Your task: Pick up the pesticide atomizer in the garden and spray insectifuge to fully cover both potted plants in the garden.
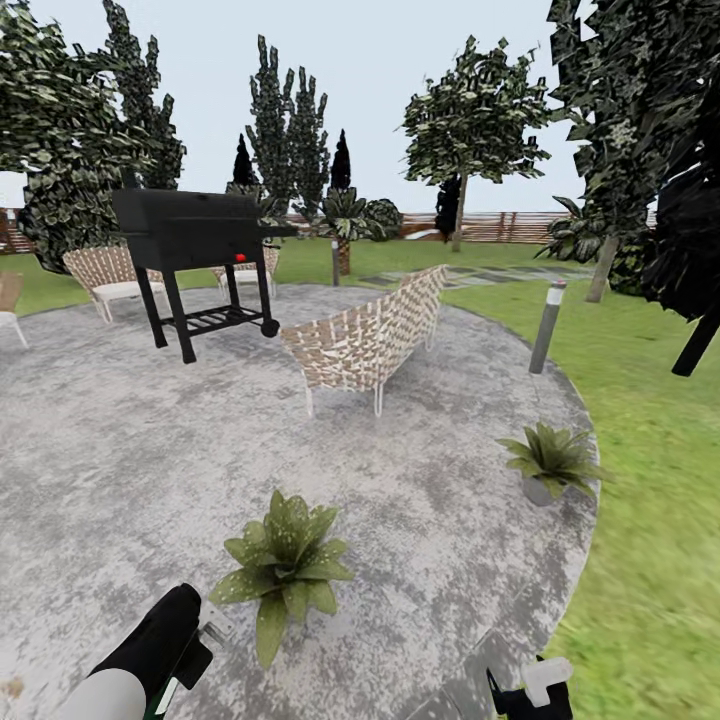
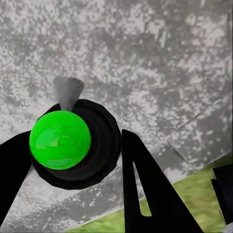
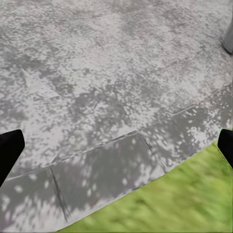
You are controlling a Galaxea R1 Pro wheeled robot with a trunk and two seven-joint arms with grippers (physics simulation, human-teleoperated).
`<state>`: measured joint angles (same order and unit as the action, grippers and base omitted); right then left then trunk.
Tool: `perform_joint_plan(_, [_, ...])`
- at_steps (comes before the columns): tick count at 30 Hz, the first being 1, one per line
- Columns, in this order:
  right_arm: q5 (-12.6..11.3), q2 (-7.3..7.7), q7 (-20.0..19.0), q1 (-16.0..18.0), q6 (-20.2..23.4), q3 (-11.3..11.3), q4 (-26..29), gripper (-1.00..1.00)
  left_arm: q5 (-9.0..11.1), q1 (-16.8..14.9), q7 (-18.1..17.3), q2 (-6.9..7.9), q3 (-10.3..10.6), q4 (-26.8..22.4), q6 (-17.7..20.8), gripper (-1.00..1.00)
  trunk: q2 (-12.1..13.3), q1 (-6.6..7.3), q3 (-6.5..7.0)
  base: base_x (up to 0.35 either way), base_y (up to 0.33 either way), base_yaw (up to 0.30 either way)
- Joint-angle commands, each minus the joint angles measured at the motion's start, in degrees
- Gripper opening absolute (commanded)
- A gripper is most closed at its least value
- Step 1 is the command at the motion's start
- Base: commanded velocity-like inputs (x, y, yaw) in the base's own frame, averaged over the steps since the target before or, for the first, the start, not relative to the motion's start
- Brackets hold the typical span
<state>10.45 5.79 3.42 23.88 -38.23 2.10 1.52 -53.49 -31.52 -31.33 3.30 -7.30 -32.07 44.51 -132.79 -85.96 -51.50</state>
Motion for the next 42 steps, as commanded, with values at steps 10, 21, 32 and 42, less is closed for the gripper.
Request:
perform_joint_plan(10, [0.4, 0.01, 0.4, 0.0, -0.1, 0.2, 0.0, 1.00, -0.6, 0.2, -0.5, -0.04, -0.1, 0.9, 0.1, -1.00, 0.0, -0.01, -0.06, 0.057, -0.105, 0.056])
perform_joint_plan(21, [0.4, 0.01, 0.4, 0.0, -0.1, 0.2, 0.0, 1.00, -0.6, 0.3, -0.5, -0.12, -0.1, 0.8, 0.1, -1.00, 0.0, -0.01, -0.06, 0.000, 0.000, 0.268])
perform_joint_plan(32, [0.4, 0.01, 0.4, 0.0, -0.1, 0.2, 0.0, 1.00, -0.6, 0.3, -0.5, -0.13, -0.1, 0.7, 0.1, -1.00, 0.0, -0.01, -0.06, 0.004, -0.227, 0.029])
perform_joint_plan(42, [0.4, -0.04, 0.4, 0.0, -0.1, 0.2, 0.0, 1.00, -0.6, 0.3, -0.5, -0.13, -0.2, 0.5, 0.1, -1.00, 0.0, -0.01, -0.06, 0.029, -0.270, 0.249])
